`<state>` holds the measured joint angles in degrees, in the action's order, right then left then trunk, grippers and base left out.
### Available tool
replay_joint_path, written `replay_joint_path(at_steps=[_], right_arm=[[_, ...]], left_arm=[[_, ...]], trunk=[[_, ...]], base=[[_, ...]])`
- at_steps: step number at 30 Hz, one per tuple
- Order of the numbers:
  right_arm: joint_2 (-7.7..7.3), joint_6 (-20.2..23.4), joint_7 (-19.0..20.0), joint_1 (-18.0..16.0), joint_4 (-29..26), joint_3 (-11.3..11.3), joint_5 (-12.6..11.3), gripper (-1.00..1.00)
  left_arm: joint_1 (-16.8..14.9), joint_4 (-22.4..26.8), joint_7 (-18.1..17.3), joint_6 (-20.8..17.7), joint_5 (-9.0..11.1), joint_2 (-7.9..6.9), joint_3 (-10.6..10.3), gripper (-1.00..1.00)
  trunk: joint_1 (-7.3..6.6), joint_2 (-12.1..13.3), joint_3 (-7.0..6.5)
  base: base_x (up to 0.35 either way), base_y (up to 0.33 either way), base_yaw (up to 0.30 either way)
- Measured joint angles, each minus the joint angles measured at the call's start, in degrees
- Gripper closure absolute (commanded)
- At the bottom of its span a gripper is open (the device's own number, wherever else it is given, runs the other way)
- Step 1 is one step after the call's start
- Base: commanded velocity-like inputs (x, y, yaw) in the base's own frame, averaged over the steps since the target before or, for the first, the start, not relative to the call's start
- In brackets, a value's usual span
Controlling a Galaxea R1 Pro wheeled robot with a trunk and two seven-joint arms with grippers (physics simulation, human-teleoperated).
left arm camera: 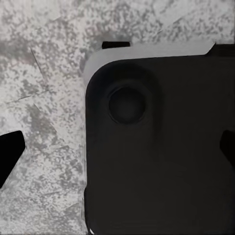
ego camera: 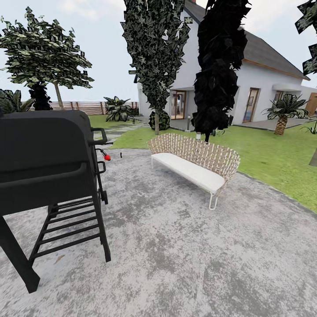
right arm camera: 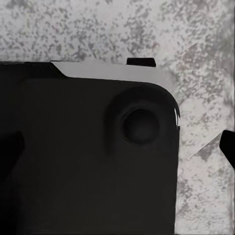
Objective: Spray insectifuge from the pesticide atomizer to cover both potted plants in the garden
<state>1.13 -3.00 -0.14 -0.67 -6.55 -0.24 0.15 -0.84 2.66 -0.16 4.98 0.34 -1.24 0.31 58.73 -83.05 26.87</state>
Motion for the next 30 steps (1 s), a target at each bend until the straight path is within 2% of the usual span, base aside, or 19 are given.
replay_joint_path(at_steps=[3, 4, 5, 6, 14, 16, 21, 30], right_arm=[[-0.97, -0.96, 0.01, 0.0, -0.97, -0.06, -0.01, -1.0], [-1.11, -10.99, 0.02, 0.03, -3.47, -0.07, -0.03, -1.0], [-1.26, -11.98, 0.01, -0.04, -12.52, -0.06, -0.01, -1.0], [-1.39, -12.38, 0.0, -0.02, -15.04, -0.07, -0.03, -1.0], [-1.65, -13.33, 0.05, -0.5, -24.92, -0.08, 0.01, -1.0], [-1.82, -14.79, 0.11, -0.52, -25.45, -0.08, 0.06, -1.0], [-2.8, -16.04, 0.21, -0.53, -25.06, -0.03, 0.16, -1.0], [-2.85, -16.16, 0.04, -0.53, -24.79, 0.05, 0.17, -1.0]], left_arm=[[-0.89, 0.98, 0.0, 0.96, -0.01, -0.46, 0.02, -1.0], [-1.69, 4.81, 0.0, 9.46, -0.03, -0.51, 0.03, -1.0], [-2.55, 6.42, 0.0, 9.86, -0.1, -0.62, 0.01, -1.0], [-3.16, 6.86, 0.0, 9.93, -0.21, -0.71, -0.02, -1.0], [-10.19, 10.59, -0.19, 10.11, -0.55, -0.95, -0.21, -1.0], [-11.09, 11.12, -0.12, 10.16, -0.23, -0.95, -0.08, -1.0], [-10.62, 11.09, -0.06, 10.2, 0.02, -1.0, 0.08, -1.0], [-10.59, 11.06, 0.0, 10.21, 0.06, -1.45, 0.18, -1.0]], trunk=[[0.0, 0.0, 0.0], [0.0, 0.0, 0.0], [0.0, 0.0, -0.02], [0.0, 0.0, -0.01], [0.0, 0.0, -0.01], [0.0, 0.0, 0.0], [0.0, 0.0, 0.0], [-0.01, 0.0, 0.0]], base=[[0.0, 0.0, 0.0], [0.0, 0.0, 0.0], [0.0, 0.0, 0.0], [0.0, 0.0, 0.0], [0.0, 0.0, 0.0], [0.0, 0.0, 0.0], [0.0, 0.0, 0.0], [0.077, -0.165, 0.063]])
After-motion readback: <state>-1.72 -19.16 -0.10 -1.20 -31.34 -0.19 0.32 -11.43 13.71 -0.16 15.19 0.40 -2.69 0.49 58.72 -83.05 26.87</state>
